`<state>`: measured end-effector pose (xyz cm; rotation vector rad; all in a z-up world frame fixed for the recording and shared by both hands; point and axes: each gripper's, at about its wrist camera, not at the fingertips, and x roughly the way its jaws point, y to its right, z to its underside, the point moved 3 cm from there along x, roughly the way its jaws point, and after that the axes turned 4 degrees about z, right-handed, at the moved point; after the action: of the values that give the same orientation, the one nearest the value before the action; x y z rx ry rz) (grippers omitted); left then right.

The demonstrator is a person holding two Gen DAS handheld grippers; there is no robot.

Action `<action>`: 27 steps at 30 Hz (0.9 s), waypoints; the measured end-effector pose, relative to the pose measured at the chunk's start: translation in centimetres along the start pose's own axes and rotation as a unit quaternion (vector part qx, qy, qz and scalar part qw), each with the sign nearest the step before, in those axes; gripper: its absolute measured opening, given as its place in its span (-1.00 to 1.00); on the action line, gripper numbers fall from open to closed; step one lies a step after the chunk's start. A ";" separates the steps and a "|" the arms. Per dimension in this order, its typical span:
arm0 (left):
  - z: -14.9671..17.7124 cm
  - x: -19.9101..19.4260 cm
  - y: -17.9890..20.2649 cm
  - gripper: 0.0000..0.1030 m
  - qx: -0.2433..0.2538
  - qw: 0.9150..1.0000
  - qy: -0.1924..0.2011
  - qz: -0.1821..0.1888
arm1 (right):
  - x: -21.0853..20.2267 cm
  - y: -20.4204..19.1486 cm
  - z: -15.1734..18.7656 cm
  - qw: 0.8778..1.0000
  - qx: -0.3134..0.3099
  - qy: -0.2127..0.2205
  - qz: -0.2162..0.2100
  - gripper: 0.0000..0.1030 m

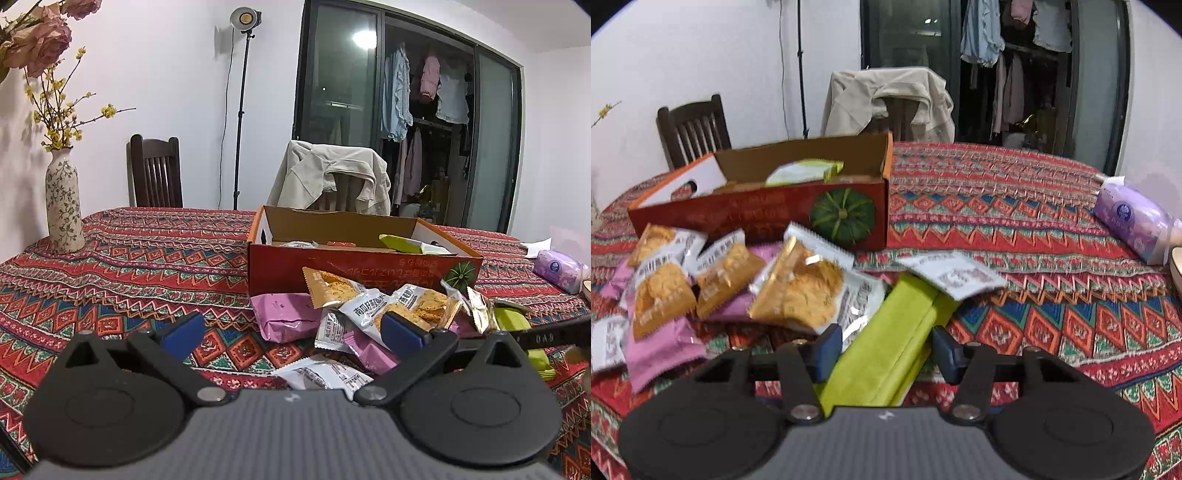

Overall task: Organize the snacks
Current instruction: 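Grasp the lime-green snack bar with the right tool while the left tool returns to the pile, then grasp a white packet with the left tool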

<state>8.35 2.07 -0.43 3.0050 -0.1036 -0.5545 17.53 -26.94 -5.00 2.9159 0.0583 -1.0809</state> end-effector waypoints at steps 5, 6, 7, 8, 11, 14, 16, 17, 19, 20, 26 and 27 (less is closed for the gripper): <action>0.4 0.2 0.4 1.00 0.001 1.000 -0.007 0.004 | -0.6 0.1 0.3 1.000 -0.014 0.013 -0.009 -0.30; 0.4 0.2 0.4 1.00 0.001 1.000 -0.009 0.004 | -0.8 0.1 0.4 1.000 -0.011 0.017 -0.010 -0.31; 0.5 0.2 0.5 1.00 0.002 1.000 -0.009 0.004 | -1.0 0.2 0.5 1.000 -0.008 0.023 -0.012 -0.32; 0.5 0.1 0.5 1.00 0.003 1.000 -0.010 0.004 | -1.2 0.2 0.6 0.999 -0.005 0.029 -0.014 -0.34; 0.5 0.2 0.5 1.00 0.004 1.000 -0.014 0.001 | -2.7 -0.1 1.0 0.998 0.002 0.059 -0.017 -0.34; 0.5 0.3 0.6 1.00 0.003 1.000 -0.021 -0.002 | -4.5 -0.2 1.1 0.995 0.012 0.096 -0.020 -0.34; 0.6 0.5 0.8 1.00 0.002 1.000 -0.029 -0.002 | -5.6 -0.2 1.1 0.993 0.018 0.116 -0.028 -0.34; 0.6 0.6 0.9 1.00 0.003 0.999 -0.034 -0.001 | -6.0 -0.3 1.1 0.992 0.020 0.123 -0.032 -0.34; 0.6 0.9 1.2 1.00 0.007 0.999 -0.041 -0.003 | -6.7 -0.6 1.1 0.990 0.019 0.133 -0.045 -0.34; 0.6 1.1 1.4 1.00 0.008 0.999 -0.046 -0.002 | -6.9 -0.8 1.1 0.989 0.019 0.134 -0.052 -0.34; 0.9 3.1 2.3 1.00 0.015 0.994 -0.105 -0.023 | -7.1 -2.0 1.4 0.988 0.014 0.132 -0.078 -0.34; 0.9 3.4 2.4 1.00 0.016 0.993 -0.113 -0.027 | -7.1 -2.2 1.5 0.988 0.013 0.132 -0.081 -0.34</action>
<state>11.07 -0.67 -2.27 2.9708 -0.0466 -0.9046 11.05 -25.03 -1.53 3.1026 0.2959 -0.7078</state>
